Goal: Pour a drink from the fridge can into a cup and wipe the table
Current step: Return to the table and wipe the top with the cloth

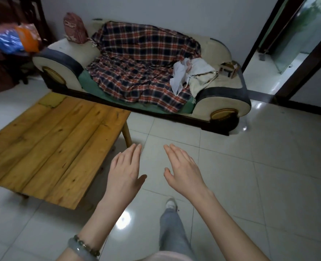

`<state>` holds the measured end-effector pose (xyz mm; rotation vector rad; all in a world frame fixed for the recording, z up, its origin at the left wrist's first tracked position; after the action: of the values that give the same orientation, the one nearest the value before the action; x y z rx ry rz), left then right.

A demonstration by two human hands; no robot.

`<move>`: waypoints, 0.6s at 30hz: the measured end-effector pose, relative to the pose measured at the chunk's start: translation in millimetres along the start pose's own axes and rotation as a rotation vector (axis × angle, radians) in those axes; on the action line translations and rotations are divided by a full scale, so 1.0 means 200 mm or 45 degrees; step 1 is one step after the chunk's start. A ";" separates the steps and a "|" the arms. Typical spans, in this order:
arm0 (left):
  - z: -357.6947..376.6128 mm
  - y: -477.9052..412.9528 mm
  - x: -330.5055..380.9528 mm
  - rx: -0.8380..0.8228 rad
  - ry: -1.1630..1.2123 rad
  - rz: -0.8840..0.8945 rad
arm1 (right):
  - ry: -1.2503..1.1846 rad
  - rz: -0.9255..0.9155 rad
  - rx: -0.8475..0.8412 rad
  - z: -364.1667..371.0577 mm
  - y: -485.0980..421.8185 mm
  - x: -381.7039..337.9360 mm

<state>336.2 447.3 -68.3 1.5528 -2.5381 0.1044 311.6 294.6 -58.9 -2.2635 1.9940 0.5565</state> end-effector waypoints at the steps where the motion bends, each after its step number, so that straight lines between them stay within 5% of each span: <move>1: 0.01 -0.09 -0.02 -0.002 -0.007 -0.031 | 0.007 -0.031 -0.008 -0.02 -0.10 0.03; 18: -0.07 -1.24 -0.48 -0.035 0.010 -0.639 | 0.123 -0.600 -0.224 -0.39 -1.63 0.24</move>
<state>600.1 419.5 -77.9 2.1098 -2.0536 0.0119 650.6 276.2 -60.0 -2.7840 1.4058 0.5971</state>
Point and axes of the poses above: each hand's wrist, its own y-axis away from the middle knuckle, its own z-axis out of the palm, x = y × z, the point moved 5 cm from there along -y, towards the middle knuckle, and after that the axes turned 15 degrees about -x, right-handed, at the moved point
